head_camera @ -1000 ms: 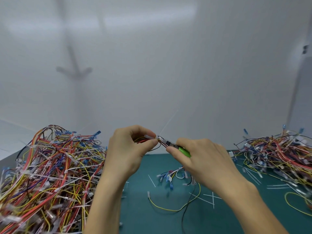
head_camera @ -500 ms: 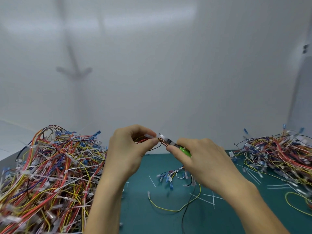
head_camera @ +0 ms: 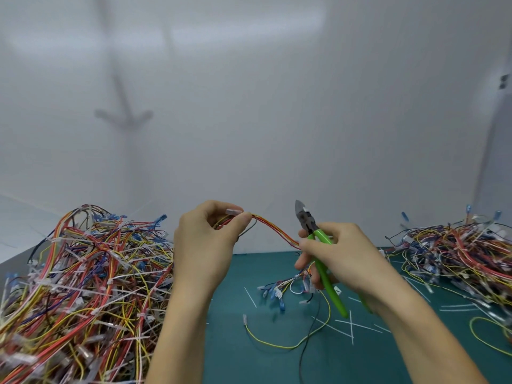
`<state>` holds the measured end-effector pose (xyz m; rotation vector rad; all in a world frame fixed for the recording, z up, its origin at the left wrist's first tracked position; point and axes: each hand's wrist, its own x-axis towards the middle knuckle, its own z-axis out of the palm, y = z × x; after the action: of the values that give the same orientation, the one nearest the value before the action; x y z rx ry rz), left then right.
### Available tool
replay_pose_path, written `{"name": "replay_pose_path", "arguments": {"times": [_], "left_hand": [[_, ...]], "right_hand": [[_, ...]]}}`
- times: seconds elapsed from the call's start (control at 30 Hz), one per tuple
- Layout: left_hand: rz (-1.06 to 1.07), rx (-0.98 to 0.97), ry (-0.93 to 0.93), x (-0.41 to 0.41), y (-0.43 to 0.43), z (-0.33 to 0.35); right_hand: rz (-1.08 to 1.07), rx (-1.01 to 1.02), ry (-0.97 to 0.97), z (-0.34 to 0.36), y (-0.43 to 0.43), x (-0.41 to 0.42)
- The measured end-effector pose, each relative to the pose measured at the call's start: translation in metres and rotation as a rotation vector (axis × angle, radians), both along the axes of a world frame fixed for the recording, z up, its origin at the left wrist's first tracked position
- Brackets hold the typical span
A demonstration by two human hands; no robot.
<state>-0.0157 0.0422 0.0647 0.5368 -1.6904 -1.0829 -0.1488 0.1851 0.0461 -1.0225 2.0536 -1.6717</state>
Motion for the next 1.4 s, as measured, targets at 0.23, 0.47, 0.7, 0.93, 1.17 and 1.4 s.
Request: {"name": "replay_pose_path", "arguments": {"times": [0.23, 0.47, 0.7, 0.93, 1.17, 1.4], "left_hand": [[-0.249, 0.136, -0.062, 0.009, -0.002, 0.004], [-0.34, 0.177, -0.197, 0.024, -0.012, 0.004], [-0.413, 0.19, -0.186, 0.022, -0.012, 0.004], [-0.371, 0.149, -0.344, 0.015, -0.017, -0.007], [-0.395, 0.243, -0.379, -0.005, -0.014, -0.016], [-0.59, 0.518, -0.346, -0.027, 0.004, -0.024]], "right_hand": [[-0.108, -0.082, 0.0, -0.006, -0.004, -0.005], [-0.281, -0.381, -0.123, 0.001, 0.002, -0.014], [-0.282, -0.42, -0.186, 0.003, 0.008, -0.016], [-0.17, -0.532, -0.352, 0.01, 0.012, -0.014], [0.005, -0.452, -0.083, 0.016, 0.023, -0.01], [0.383, -0.031, 0.381, 0.02, 0.017, 0.011]]}}
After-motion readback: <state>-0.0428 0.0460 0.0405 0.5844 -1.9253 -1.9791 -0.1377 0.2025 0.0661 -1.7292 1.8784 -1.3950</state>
